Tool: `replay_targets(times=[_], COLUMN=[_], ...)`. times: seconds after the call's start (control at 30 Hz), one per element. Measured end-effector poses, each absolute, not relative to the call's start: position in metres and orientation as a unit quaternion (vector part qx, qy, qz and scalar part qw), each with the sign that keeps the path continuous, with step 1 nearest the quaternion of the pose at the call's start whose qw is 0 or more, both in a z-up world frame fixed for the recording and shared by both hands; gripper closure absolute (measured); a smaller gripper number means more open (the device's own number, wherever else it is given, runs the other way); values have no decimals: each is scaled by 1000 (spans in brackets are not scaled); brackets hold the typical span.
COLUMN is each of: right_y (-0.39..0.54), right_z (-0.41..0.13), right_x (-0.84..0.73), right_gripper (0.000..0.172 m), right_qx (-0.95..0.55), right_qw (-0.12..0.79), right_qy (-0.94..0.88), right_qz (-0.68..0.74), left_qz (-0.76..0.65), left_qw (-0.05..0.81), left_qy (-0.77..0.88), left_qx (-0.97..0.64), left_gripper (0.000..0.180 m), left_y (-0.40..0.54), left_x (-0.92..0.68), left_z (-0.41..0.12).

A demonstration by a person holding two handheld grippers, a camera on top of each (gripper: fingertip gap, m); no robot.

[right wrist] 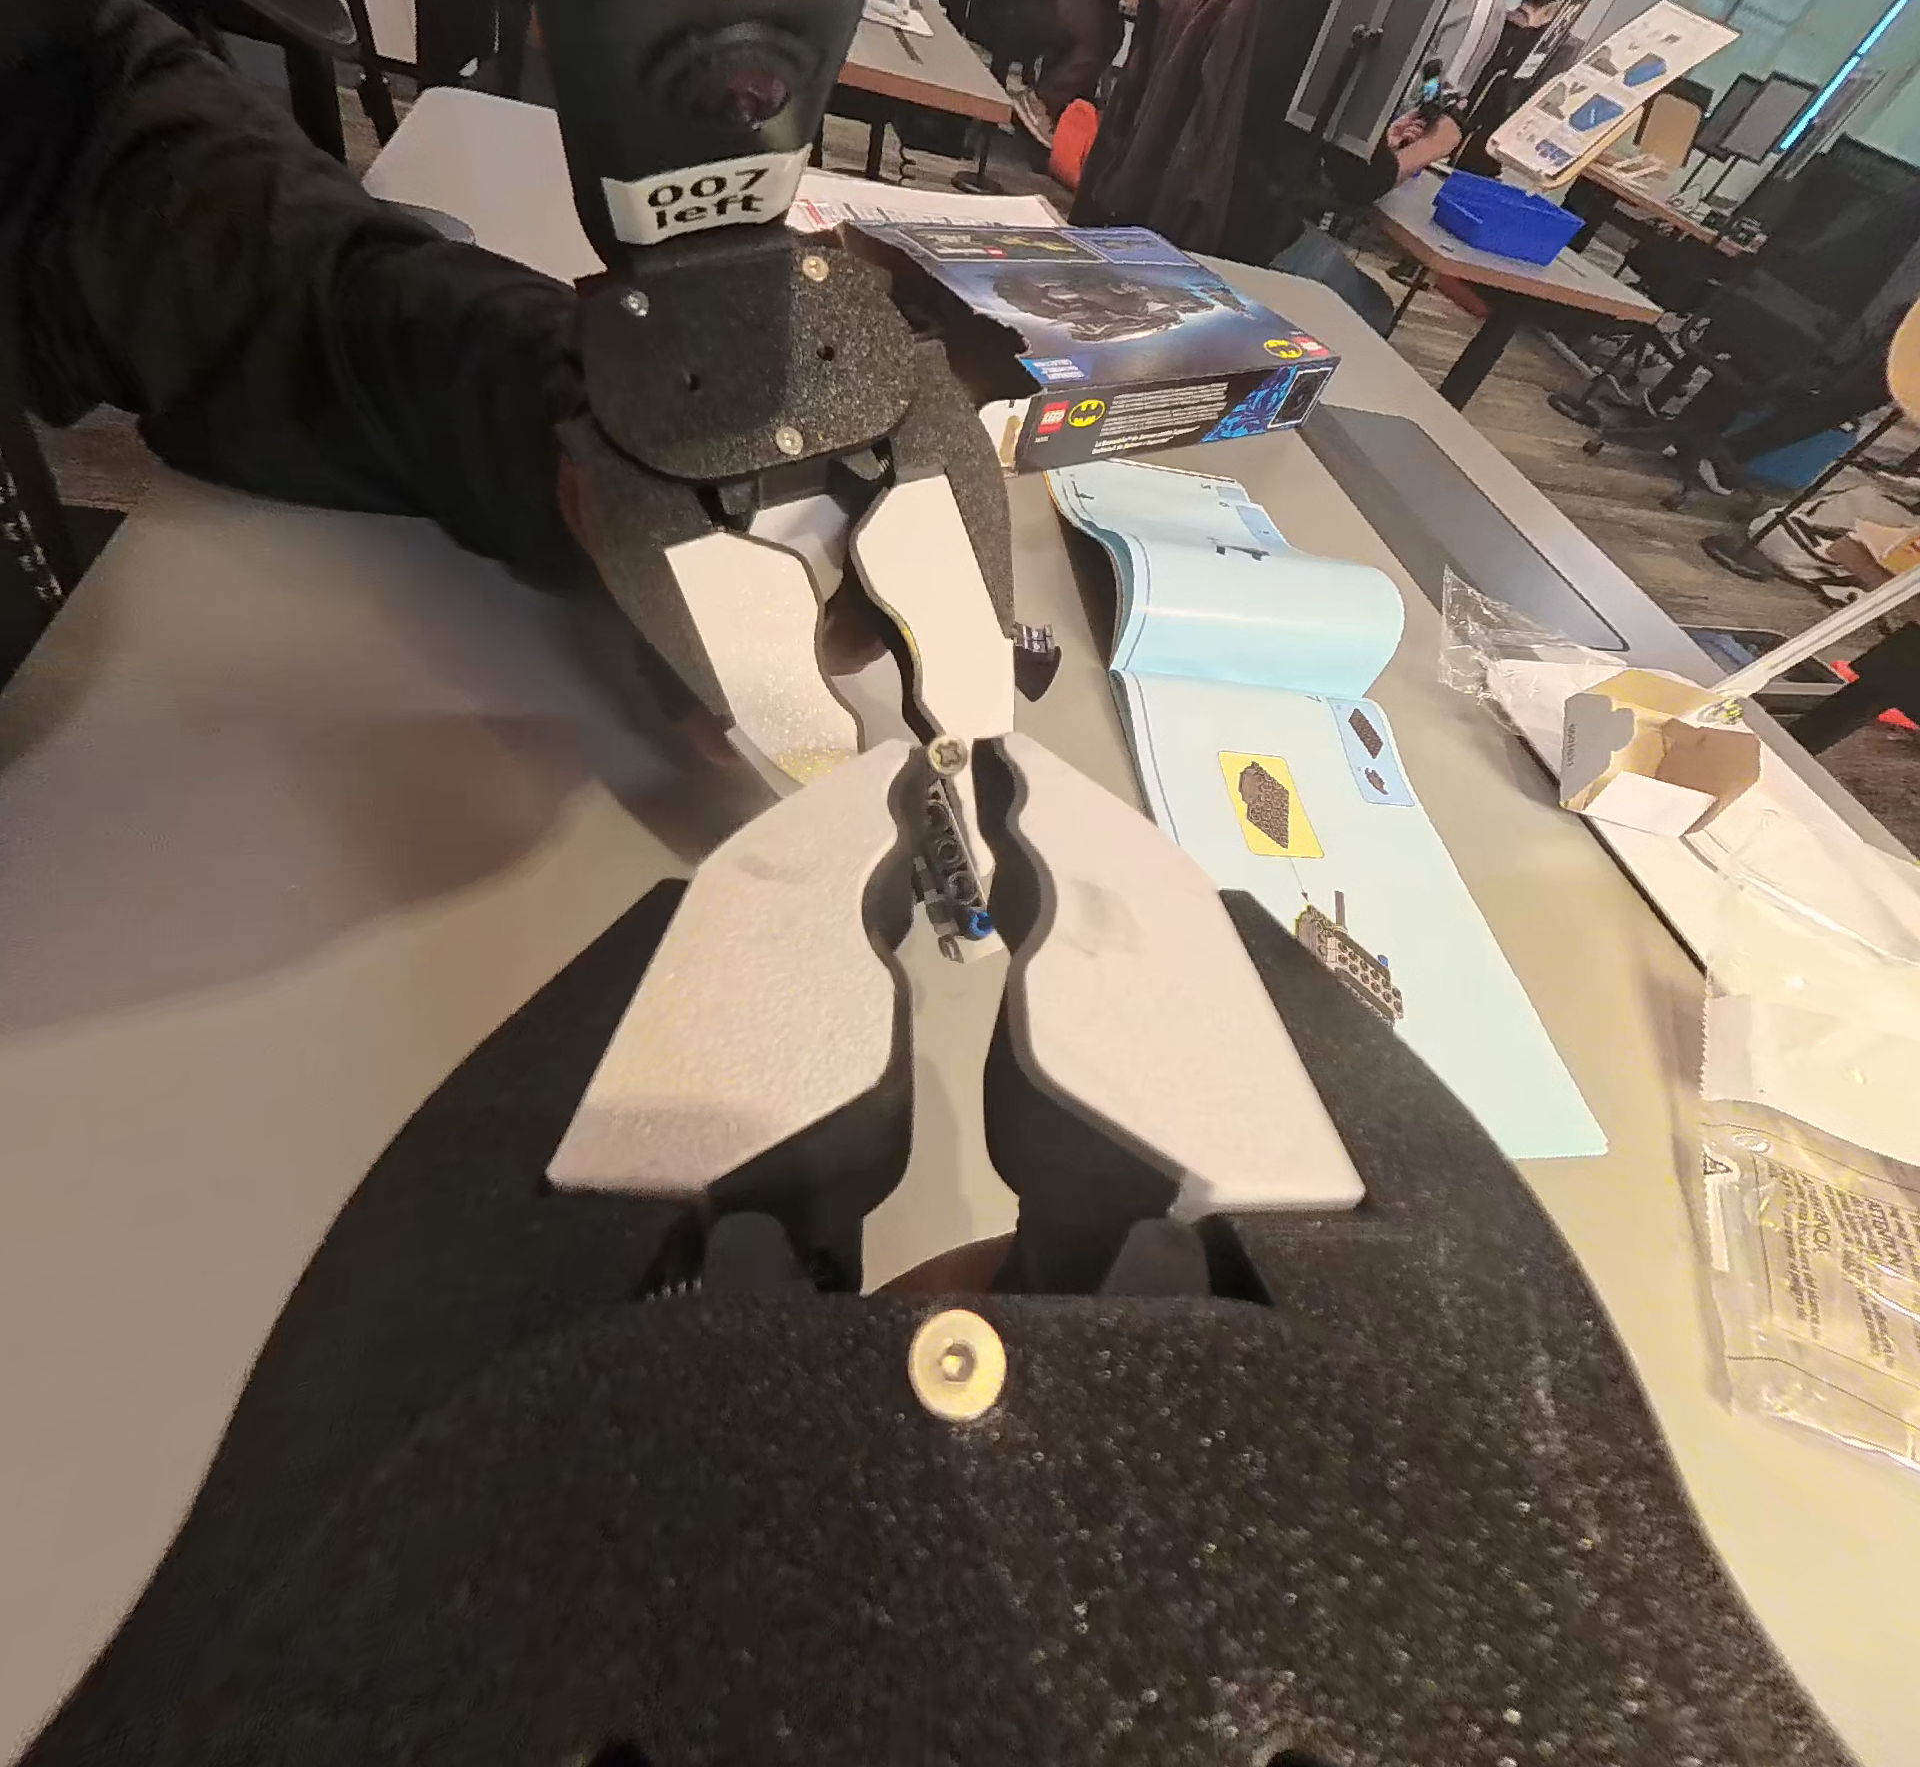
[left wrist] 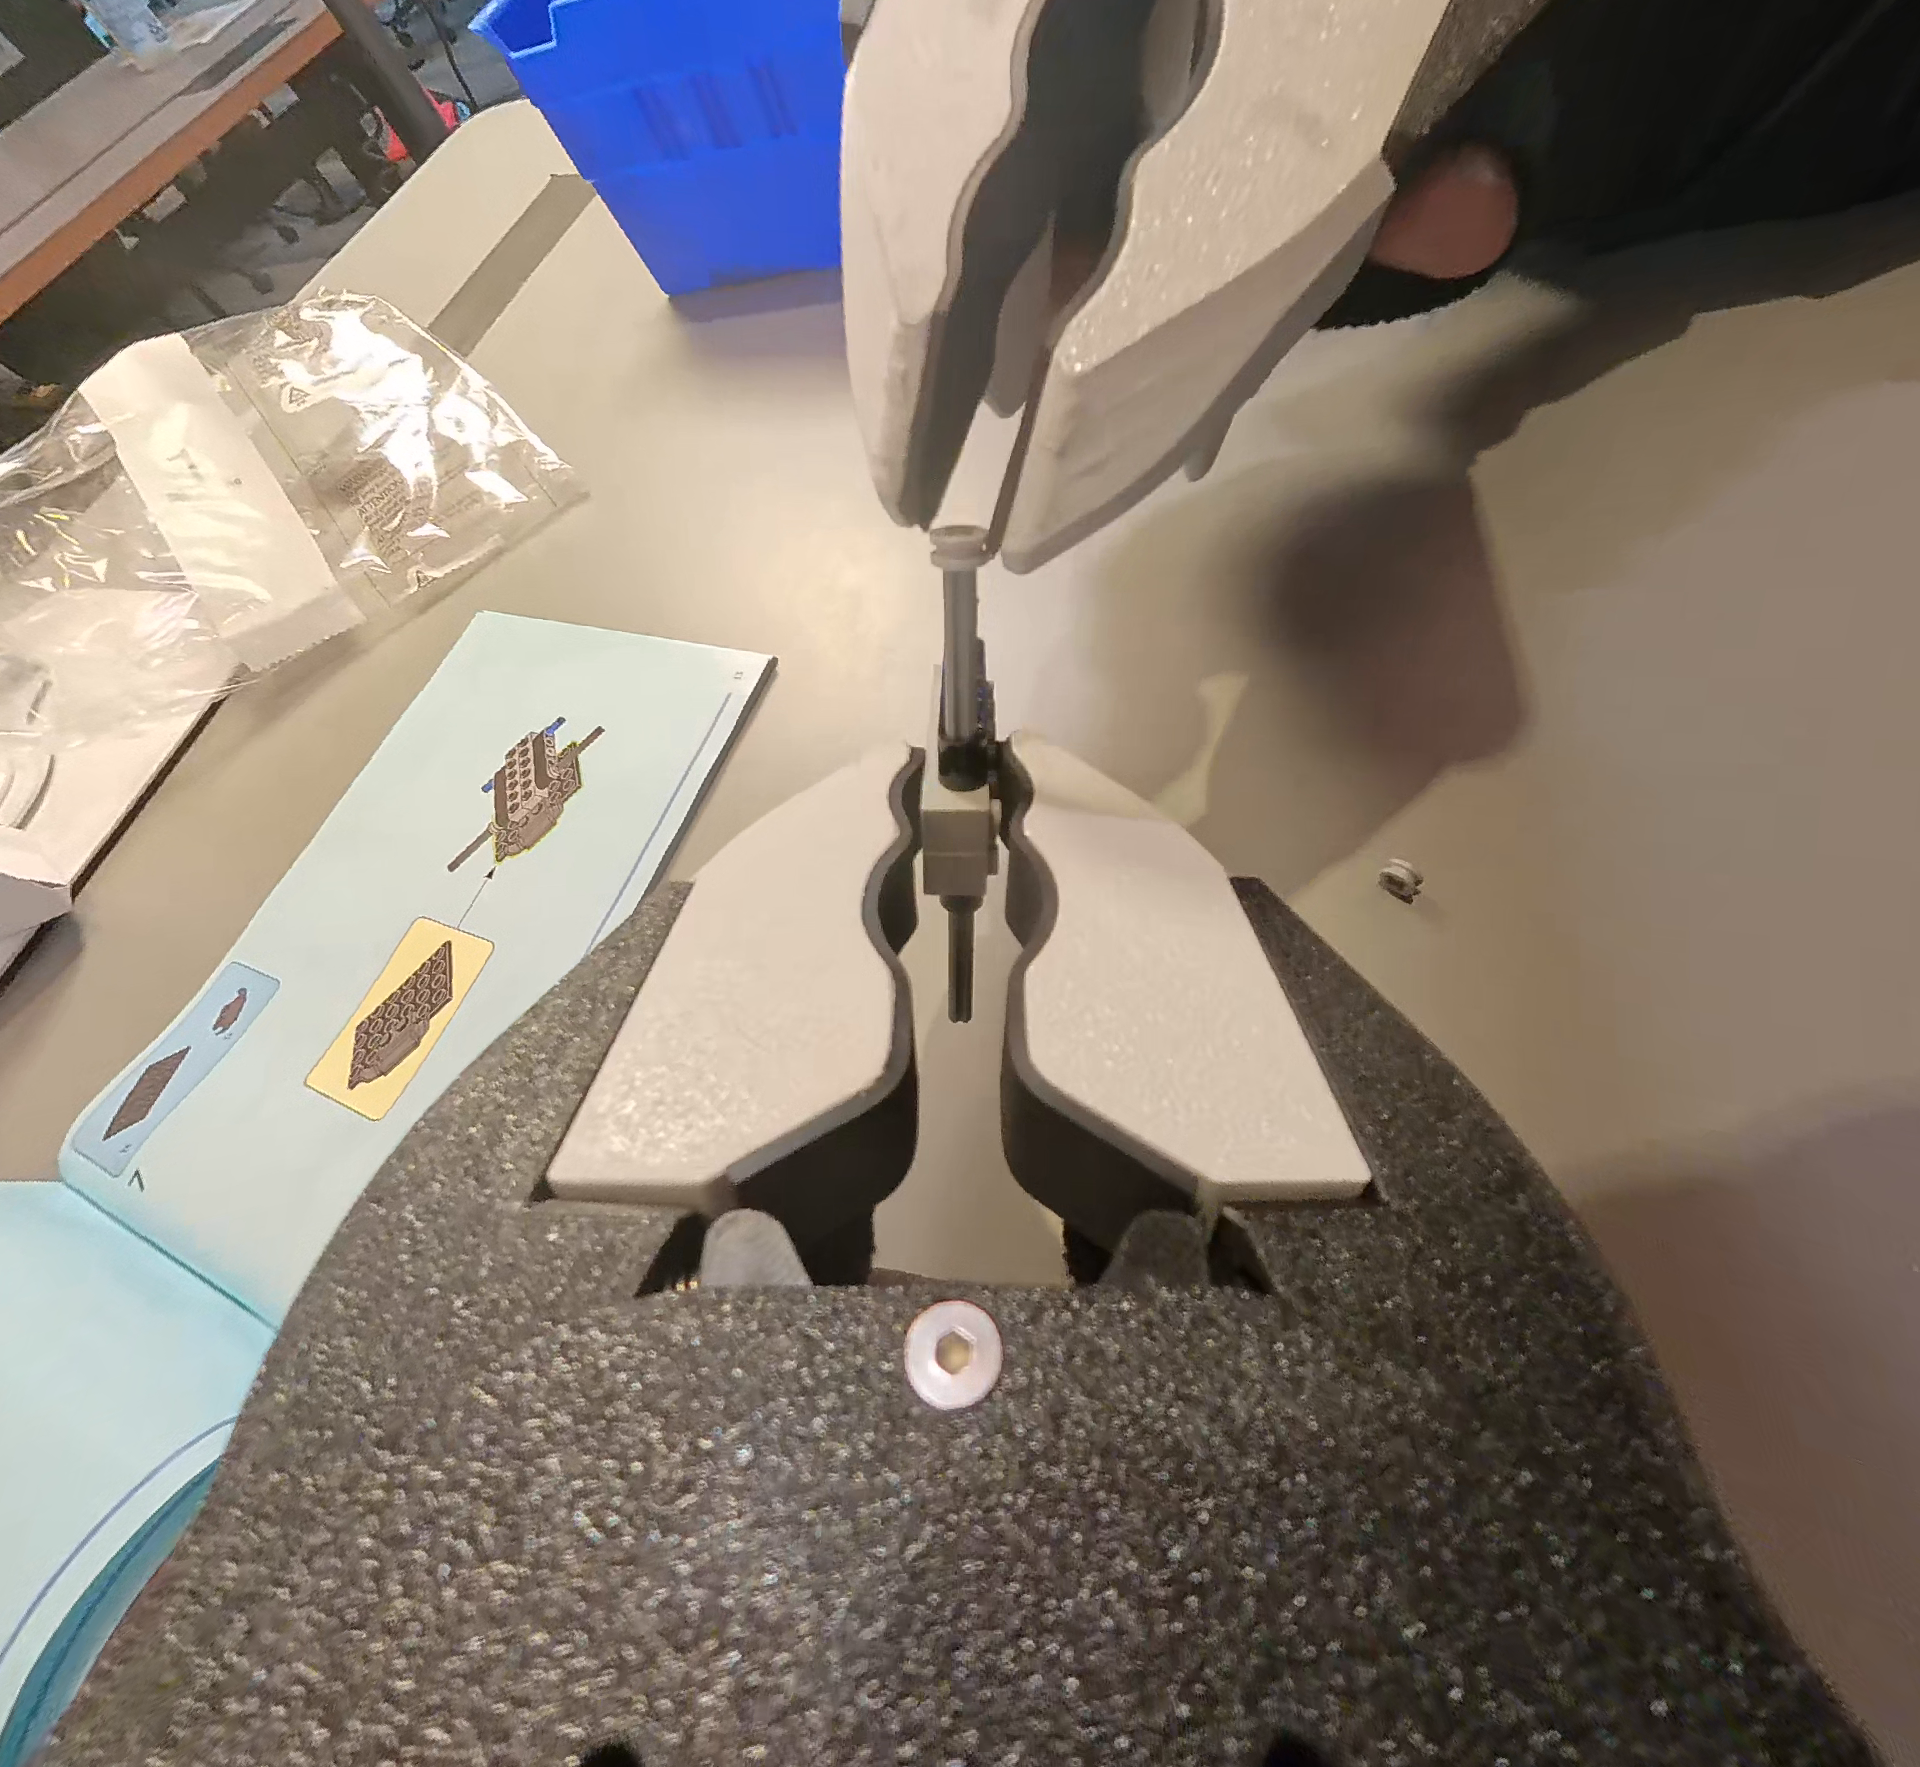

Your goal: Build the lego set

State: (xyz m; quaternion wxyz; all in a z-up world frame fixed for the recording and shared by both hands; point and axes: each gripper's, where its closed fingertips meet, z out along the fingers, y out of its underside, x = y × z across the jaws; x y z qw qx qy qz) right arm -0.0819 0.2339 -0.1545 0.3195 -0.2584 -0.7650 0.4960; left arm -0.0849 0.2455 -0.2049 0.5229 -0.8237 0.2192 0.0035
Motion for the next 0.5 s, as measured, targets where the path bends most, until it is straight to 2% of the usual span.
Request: replay_targets(times=[0.5], right_y=[231], right_z=[-163], right_x=[-79], right_gripper=[164], right_qx=[-255], right_qw=[299], right_qy=[-785], right_qz=[479], left_qz=[35], left_qw=[512], left_qy=[241], left_qx=[-824], left_gripper=[169], left_y=[245], left_x=[-84], left_z=[-206])
